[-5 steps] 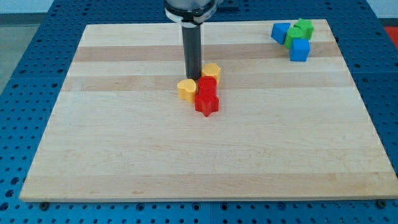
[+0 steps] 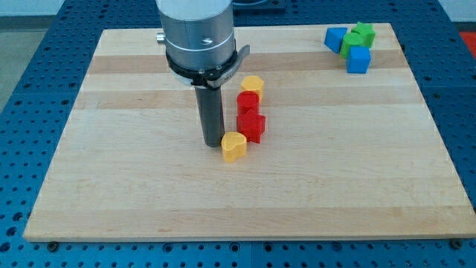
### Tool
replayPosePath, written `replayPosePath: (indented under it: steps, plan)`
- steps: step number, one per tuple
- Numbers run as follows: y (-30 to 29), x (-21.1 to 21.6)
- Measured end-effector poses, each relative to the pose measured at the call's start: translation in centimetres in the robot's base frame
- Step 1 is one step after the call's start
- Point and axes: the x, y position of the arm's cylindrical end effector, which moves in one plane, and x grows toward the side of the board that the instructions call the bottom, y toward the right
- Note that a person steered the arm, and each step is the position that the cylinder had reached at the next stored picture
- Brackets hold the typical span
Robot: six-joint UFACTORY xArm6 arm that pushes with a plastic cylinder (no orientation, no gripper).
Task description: Move the heart below the red star
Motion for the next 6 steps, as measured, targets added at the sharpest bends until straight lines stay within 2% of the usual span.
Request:
replayPosePath:
  steps: [1, 6]
  plan:
    - [0.0, 1.3]
    - [1.9, 1.3]
